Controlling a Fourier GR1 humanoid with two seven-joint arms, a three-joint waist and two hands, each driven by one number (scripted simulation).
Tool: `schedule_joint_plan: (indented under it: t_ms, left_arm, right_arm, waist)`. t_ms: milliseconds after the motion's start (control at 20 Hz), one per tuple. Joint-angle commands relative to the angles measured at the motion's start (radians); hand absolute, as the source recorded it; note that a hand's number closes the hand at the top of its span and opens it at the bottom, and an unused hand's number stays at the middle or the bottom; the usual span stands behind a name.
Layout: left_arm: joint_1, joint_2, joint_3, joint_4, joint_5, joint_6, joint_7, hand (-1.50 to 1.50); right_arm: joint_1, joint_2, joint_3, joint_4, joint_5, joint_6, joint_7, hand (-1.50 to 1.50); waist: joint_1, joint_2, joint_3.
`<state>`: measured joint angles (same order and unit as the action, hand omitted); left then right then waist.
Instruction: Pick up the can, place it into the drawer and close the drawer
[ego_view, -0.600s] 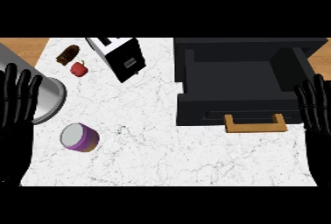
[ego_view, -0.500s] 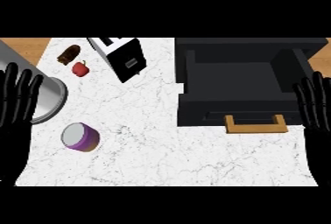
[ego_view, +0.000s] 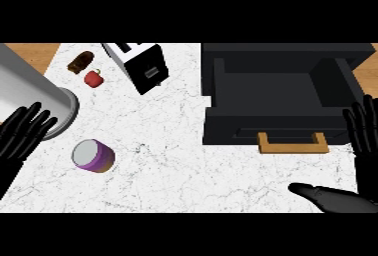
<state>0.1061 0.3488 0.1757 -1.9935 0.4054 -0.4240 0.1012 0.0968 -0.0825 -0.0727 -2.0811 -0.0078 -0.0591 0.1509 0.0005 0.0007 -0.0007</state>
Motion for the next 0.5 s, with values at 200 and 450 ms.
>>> schedule_joint_plan:
  t_ms: [200,450]
  left_arm:
    - [0.16,0.132,0.21,0.033,0.213,-0.223,0.018,-1.5]
    - [0.118,0.189,0.289,0.061,0.342,-0.249,0.116,-1.5]
  right_arm:
    - [0.13,-0.034,-0.104,-0.053,-0.096,0.064,0.004,-1.5]
    - [0.153,-0.056,-0.185,-0.08,-0.173,0.109,0.021,-1.5]
  waist:
    - [0.003,-0.004,0.001]
    - [0.001,-0.003,0.001]
